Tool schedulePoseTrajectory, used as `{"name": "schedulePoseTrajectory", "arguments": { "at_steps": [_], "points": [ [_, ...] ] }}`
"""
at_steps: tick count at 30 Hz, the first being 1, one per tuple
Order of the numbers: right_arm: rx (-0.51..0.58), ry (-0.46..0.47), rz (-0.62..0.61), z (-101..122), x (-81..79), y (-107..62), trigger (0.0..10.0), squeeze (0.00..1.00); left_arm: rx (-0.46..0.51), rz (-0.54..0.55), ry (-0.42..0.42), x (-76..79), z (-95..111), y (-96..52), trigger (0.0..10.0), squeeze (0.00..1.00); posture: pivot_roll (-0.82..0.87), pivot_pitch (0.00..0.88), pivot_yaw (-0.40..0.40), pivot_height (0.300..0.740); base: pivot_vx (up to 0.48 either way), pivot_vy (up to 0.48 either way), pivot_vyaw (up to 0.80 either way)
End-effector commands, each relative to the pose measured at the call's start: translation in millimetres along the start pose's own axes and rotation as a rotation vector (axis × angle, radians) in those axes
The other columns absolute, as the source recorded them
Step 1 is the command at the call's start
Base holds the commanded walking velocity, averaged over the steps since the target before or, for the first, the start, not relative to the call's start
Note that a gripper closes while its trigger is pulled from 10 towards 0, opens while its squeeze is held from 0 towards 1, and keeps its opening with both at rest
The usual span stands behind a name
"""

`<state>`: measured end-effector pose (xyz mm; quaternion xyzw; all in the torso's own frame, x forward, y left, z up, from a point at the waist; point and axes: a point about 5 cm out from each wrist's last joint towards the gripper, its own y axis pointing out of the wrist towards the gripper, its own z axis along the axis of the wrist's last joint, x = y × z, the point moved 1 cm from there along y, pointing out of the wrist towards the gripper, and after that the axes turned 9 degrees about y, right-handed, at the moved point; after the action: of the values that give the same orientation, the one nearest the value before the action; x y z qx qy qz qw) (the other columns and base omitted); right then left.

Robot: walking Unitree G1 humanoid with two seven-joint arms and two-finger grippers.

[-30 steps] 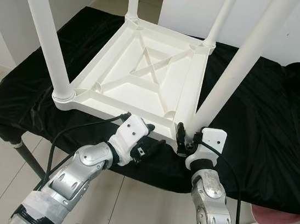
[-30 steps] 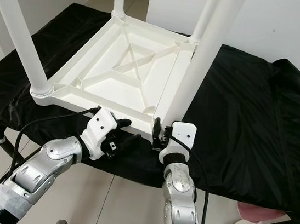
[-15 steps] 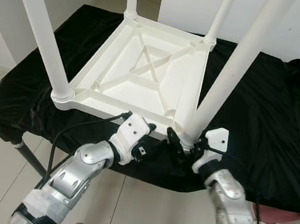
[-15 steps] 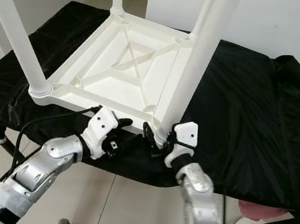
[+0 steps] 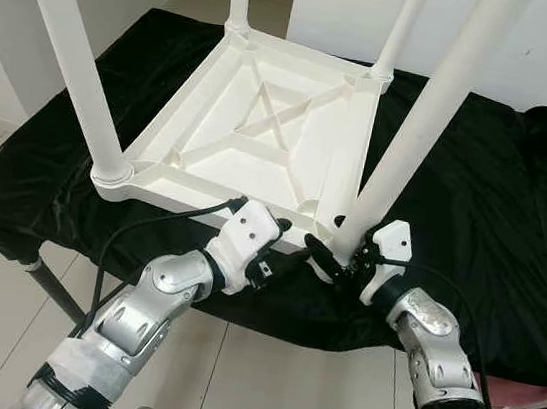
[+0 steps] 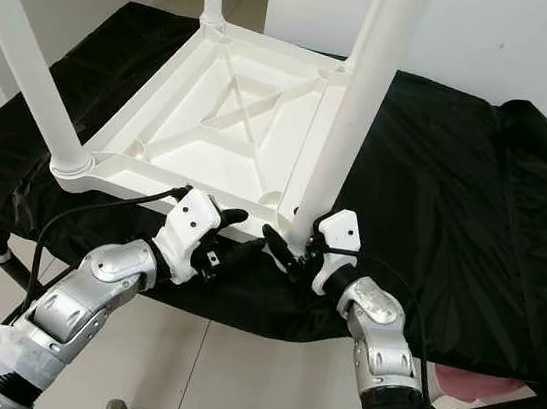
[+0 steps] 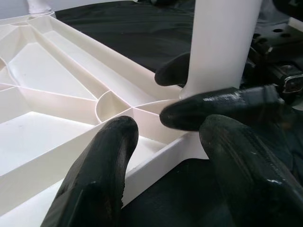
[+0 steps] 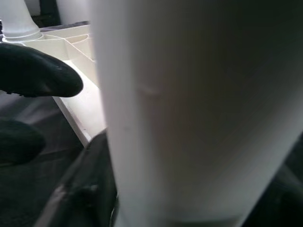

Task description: Building children table

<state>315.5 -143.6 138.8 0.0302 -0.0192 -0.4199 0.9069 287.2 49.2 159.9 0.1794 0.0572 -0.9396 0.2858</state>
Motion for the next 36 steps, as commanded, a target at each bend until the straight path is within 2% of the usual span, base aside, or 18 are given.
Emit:
{"name": "schedulePoseTrajectory", "arguments": {
  "at_steps": [1,8,9,16,17,18,19,20,24,26,29,30,34,36],
  "points": [
    [-0.019,0.013,0.009,-5,1.8,-2.1,0.0,0.0,-0.006,-0.081,-0.008,5.9,-2,-0.7,10.0,0.0,0.02,0.125,-0.028,0.74,0.0,0.0,0.0],
    [-0.008,0.016,0.004,-5,6.9,-2.1,0.0,0.0,-0.007,-0.079,-0.009,7.4,-2,-1.6,10.0,0.0,0.03,0.123,-0.033,0.74,0.0,0.0,0.0],
    [0.018,0.032,-0.028,-3,8.6,-0.2,10.0,0.0,-0.009,-0.072,-0.009,7.2,-2,-2.2,10.0,0.0,0.03,0.123,-0.041,0.74,0.0,0.0,0.0],
    [0.07,0.038,-0.098,-2,4.2,2.4,10.0,0.0,-0.015,-0.062,-0.012,7.3,-4,-4.0,10.0,0.0,0.04,0.128,-0.049,0.74,0.0,0.0,0.0],
    [0.082,0.031,-0.153,-3,3.2,2.9,10.0,0.0,-0.014,-0.06,-0.015,7.9,-4,-4.5,10.0,0.0,0.04,0.129,-0.05,0.74,0.0,0.0,0.0],
    [0.082,0.031,-0.153,-3,3.2,2.9,10.0,0.0,-0.014,-0.06,-0.015,7.9,-4,-4.5,10.0,0.0,0.04,0.129,-0.05,0.74,0.0,0.0,0.0],
    [0.106,0.067,-0.262,-8,0.5,2.9,10.0,0.0,-0.016,-0.054,-0.02,9.0,-4,-5.4,10.0,0.0,0.04,0.134,-0.054,0.74,0.0,0.0,0.0],
    [0.113,0.083,-0.305,-10,-0.4,2.8,10.0,0.0,-0.017,-0.052,-0.021,9.3,-5,-5.8,10.0,0.0,0.04,0.134,-0.054,0.74,0.0,0.0,0.0],
    [0.109,0.097,-0.372,-16,-5.1,3.2,10.0,0.0,-0.018,-0.052,-0.023,9.8,-5,-6.0,10.0,0.0,0.04,0.137,-0.056,0.74,0.0,0.0,0.0],
    [0.134,0.139,-0.45,-20,-14.4,3.4,10.0,0.0,-0.017,-0.046,-0.025,9.1,-5,-5.6,10.0,0.0,0.03,0.138,-0.062,0.74,0.0,0.0,0.0],
    [0.151,0.172,-0.508,-21,-19.6,3.4,10.0,0.0,-0.016,-0.041,-0.025,8.4,-5,-5.4,10.0,0.0,0.03,0.138,-0.068,0.74,0.0,0.0,0.0],
    [0.151,0.172,-0.508,-21,-19.6,3.4,10.0,0.0,-0.016,-0.041,-0.025,8.4,-5,-5.4,10.0,0.0,0.03,0.138,-0.068,0.74,0.0,0.0,0.0],
    [0.182,0.24,-0.694,-20,-18.7,4.6,10.0,0.0,-0.017,-0.029,-0.025,6.9,-5,-6.5,10.0,0.0,0.04,0.137,-0.074,0.74,0.0,0.0,0.0],
    [0.182,0.24,-0.694,-20,-18.7,4.6,10.0,0.0,-0.017,-0.029,-0.025,6.9,-5,-6.5,10.0,0.0,0.04,0.137,-0.074,0.74,0.0,0.0,0.0]
  ]
}}
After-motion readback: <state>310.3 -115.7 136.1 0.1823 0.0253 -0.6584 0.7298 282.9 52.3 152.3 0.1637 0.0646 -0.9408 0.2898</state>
